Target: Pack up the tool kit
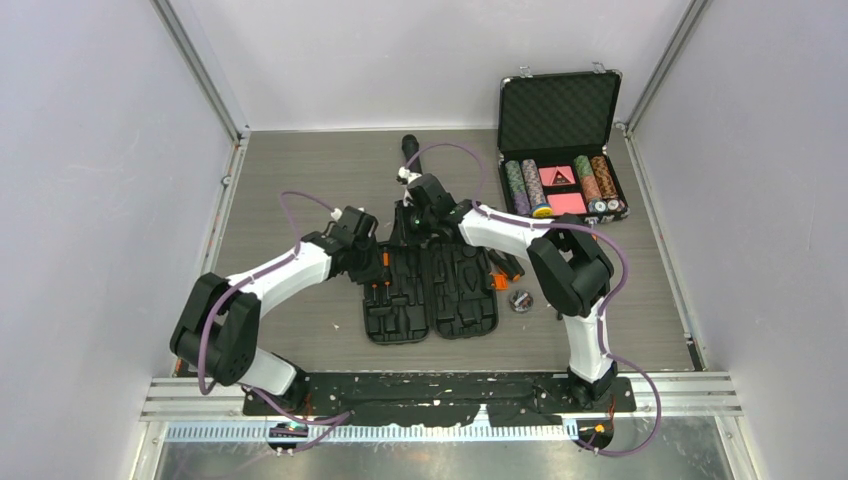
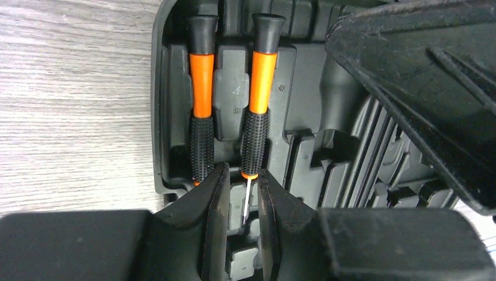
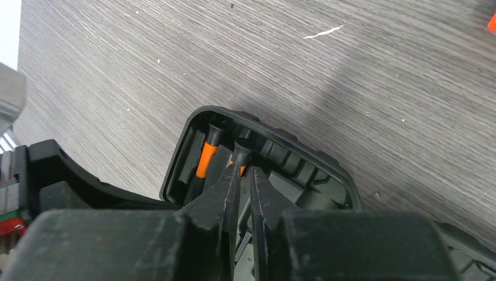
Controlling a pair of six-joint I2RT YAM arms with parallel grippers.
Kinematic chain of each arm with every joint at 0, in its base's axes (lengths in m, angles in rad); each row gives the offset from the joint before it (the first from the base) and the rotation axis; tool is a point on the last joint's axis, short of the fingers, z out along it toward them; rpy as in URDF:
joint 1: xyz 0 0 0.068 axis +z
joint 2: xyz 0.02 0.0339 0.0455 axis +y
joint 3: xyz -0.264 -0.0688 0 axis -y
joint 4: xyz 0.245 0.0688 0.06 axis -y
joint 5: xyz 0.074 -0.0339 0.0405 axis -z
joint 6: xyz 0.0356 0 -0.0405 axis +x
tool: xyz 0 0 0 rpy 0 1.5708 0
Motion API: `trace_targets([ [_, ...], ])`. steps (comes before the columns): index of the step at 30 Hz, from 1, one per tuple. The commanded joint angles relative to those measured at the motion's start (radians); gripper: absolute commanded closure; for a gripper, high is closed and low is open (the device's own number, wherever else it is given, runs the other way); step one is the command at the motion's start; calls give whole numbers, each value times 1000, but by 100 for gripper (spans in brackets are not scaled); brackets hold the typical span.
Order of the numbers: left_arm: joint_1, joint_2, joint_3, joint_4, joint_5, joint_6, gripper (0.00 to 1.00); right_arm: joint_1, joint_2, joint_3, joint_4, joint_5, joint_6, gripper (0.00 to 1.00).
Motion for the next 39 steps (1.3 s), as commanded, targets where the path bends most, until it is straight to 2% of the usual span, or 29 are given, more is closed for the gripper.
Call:
trace_targets([
  [1,-13,20,53,34,-4,-1,76,4,10,26,39,-38,13,83],
  [10,-18,50,66,19,-22,2,79,5,30,26,51,-68,25,82],
  [21,-17,82,46,3,-14,9,82,-9,84,29,107,-157,32,77],
  [31,-18,106,45,-3,-8,13,88,-30,63,-2,171,-211,59,73],
  [39,-18,105,46,-6,-5,14,88,-31,120,82,43,-147,56,74],
])
